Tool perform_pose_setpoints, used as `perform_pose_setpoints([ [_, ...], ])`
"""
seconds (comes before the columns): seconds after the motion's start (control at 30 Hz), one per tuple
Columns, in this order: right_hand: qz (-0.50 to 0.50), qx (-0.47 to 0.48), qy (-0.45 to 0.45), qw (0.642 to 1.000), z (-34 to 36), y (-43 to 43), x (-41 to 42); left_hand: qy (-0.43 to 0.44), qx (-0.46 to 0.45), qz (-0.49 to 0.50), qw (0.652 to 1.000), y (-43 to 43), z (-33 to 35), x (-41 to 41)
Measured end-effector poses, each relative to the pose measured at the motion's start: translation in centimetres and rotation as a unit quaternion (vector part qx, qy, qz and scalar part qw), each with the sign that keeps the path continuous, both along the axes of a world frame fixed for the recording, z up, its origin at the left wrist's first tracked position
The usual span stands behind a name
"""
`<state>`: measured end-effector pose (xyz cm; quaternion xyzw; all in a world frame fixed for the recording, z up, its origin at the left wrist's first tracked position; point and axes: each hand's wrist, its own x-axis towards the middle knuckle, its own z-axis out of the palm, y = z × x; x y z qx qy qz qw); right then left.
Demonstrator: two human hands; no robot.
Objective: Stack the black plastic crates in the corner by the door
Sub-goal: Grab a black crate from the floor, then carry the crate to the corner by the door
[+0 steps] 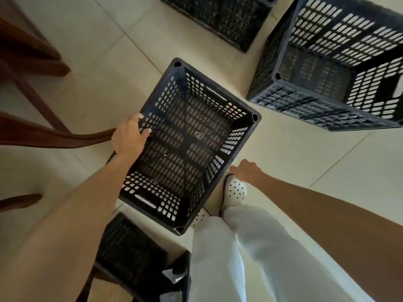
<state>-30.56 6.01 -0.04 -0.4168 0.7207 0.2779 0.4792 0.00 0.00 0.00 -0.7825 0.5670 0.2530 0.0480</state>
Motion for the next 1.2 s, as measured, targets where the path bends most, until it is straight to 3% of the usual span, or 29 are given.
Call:
perform_pose_setpoints([
  [0.1,-0.048,0.042,-0.034,0.997,-2.1,1.1,1.0,-0.015,0.035,0.036,0.999,0.1,-2.5,0.6],
  [0.33,-0.291,0.019,-0.075,0.954,-6.0,2.7,3.2,0.027,0.1,0.095,0.99,-0.6,-5.3,2.1],
  [0.5,-0.342,0.039,-0.095,0.934,-5.2,2.3,3.0,0.082,0.164,0.13,0.974,-2.7,-4.7,2.8],
  [0.6,-0.335,0.03,-0.095,0.937,-3.5,1.9,2.4,0.085,0.151,0.11,0.979,-3.7,-2.5,2.5],
  [0.77,-0.368,0.038,-0.107,0.923,2.2,1.5,1.9,0.061,0.127,0.063,0.988,-3.8,3.4,1.4],
  [0.97,-0.401,-0.002,-0.112,0.909,12.5,2.2,1.3,-0.015,0.054,0.003,0.998,-2.7,15.8,0.5],
  [1.2,-0.345,-0.07,-0.098,0.931,24.4,2.8,-2.7,-0.078,-0.009,-0.053,0.996,-0.2,29.4,-2.0],
])
